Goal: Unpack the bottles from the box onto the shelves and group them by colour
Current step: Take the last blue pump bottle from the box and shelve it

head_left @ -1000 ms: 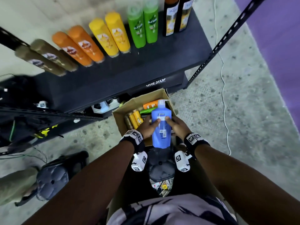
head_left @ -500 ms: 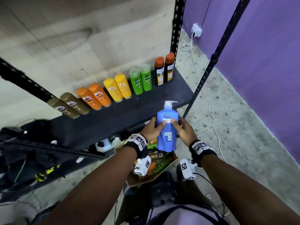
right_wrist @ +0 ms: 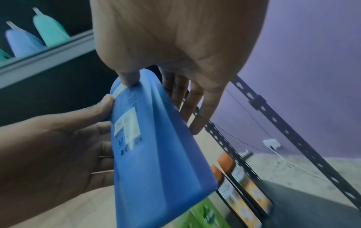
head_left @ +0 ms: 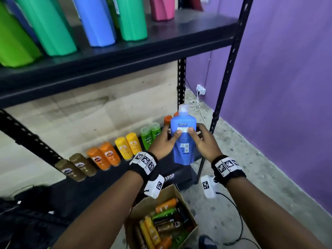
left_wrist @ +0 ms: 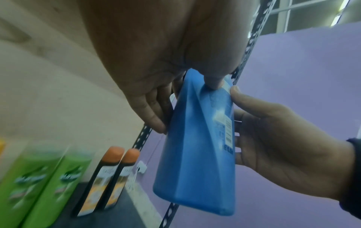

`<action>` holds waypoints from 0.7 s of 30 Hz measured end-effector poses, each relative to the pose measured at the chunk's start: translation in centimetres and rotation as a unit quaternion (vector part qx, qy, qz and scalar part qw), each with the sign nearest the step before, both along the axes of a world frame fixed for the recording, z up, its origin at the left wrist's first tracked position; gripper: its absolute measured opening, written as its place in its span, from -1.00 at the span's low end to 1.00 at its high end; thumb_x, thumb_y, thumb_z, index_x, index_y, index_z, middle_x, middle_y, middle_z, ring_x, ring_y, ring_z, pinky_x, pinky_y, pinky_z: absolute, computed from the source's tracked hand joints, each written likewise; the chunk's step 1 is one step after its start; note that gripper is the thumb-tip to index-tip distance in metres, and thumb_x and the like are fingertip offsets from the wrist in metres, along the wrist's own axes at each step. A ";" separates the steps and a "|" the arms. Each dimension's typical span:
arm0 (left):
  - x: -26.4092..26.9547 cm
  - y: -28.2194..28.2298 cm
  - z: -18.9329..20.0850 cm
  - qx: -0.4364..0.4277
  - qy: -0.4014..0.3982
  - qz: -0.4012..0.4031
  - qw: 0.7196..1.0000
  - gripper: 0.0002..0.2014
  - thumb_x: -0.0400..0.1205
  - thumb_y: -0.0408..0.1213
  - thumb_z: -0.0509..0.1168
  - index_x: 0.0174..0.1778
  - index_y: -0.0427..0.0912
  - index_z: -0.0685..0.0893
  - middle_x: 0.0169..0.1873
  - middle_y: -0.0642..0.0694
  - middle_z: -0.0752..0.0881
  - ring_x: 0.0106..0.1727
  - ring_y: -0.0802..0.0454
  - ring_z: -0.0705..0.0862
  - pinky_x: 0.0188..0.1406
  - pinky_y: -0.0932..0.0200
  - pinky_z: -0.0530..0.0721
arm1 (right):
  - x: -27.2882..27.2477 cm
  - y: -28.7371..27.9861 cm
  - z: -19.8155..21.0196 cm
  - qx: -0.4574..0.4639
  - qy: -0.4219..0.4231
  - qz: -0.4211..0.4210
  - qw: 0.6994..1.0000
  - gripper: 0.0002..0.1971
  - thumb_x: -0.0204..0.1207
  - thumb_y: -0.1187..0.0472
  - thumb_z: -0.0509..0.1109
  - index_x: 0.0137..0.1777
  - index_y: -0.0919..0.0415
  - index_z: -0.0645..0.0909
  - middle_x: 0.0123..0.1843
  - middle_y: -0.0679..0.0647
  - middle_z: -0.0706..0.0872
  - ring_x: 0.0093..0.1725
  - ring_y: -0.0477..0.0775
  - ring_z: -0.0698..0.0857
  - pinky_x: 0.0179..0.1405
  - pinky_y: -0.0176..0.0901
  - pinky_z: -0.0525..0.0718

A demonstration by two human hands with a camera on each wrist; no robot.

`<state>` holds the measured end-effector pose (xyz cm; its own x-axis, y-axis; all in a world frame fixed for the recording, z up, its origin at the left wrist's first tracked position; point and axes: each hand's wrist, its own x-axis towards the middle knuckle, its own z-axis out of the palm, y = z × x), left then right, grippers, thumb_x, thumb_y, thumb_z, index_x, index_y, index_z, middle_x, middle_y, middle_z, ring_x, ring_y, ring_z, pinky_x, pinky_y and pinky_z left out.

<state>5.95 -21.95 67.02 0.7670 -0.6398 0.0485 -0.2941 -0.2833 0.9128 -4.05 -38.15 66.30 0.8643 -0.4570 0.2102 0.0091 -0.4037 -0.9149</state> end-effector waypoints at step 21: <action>0.4 -3.1 23.8 -0.147 -0.208 -0.005 0.967 -0.57 0.74 0.11 0.28 0.49 0.06 0.50 0.26 0.21 0.75 0.26 0.29 0.72 0.28 0.06 0.69 | 0.6 -2.6 23.5 -0.091 -0.243 -0.019 0.966 -0.70 0.74 -0.03 0.34 0.38 0.05 0.62 0.22 -0.13 0.79 0.05 -0.26 0.73 -0.08 -0.51 0.60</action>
